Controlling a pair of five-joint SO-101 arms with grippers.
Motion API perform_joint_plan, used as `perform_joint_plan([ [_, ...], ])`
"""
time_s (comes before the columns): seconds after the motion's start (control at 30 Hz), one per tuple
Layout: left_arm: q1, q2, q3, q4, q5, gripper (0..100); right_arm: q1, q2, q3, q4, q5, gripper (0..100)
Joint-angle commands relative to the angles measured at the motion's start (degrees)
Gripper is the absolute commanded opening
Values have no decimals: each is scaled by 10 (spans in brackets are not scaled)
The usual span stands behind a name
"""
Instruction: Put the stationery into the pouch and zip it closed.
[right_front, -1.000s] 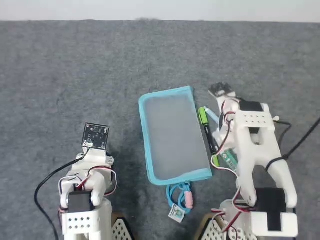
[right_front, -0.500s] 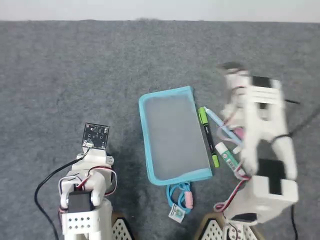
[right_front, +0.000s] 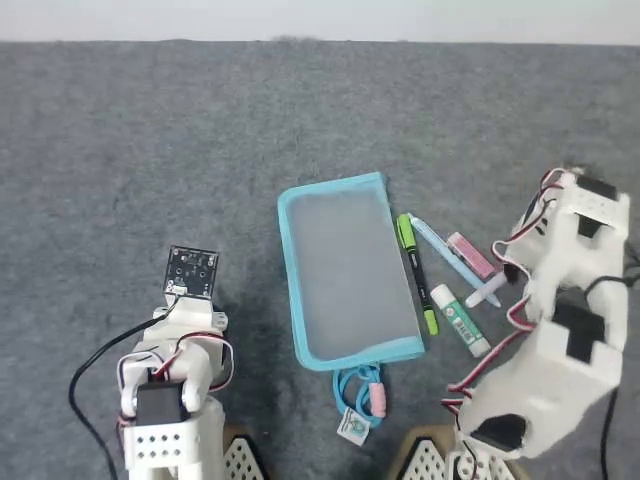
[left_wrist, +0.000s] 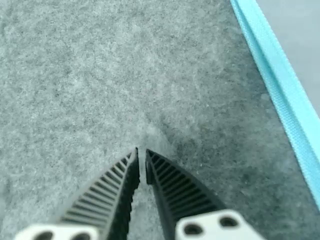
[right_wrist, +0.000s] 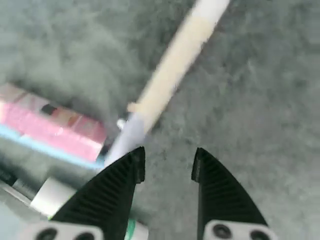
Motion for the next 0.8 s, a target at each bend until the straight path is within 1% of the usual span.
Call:
perform_joint_plan([
  [0.0, -4, 3, -3, 3, -7, 19, -6, 17, -24, -31, -8, 150],
  [0.07, -4, 3, -3, 3, -7, 19, -1, 24, -25, -38, -8, 120],
  [0.13, -4, 3, -3, 3, -7, 19, 10, 23, -27, -43, -2, 48],
  [0.17, -4, 3, -3, 3, -7, 19, 15, 20, -37, -44, 6, 10],
  [0.2, -4, 3, -3, 3, -7, 19, 24, 15, -46, -44, 26, 2],
  [0.27, -4, 3, -3, 3, -7, 19, 54, 5, -62, -38, 77, 17],
  [0.37, -4, 3, -3, 3, -7, 19, 99, -12, -97, -27, 159, 7],
  [0.5, -4, 3, -3, 3, -7, 19, 143, -15, -156, 23, 311, 7],
  [0.57, -4, 3, -3, 3, -7, 19, 165, -9, -185, 49, 366, 7],
  [0.6, -4, 3, -3, 3, -7, 19, 174, -5, -197, 54, 363, 7],
  [0.67, -4, 3, -3, 3, -7, 19, 177, 5, -208, 58, 314, 9],
  [0.77, -4, 3, -3, 3, -7, 19, 146, 15, -208, 72, 247, 11],
])
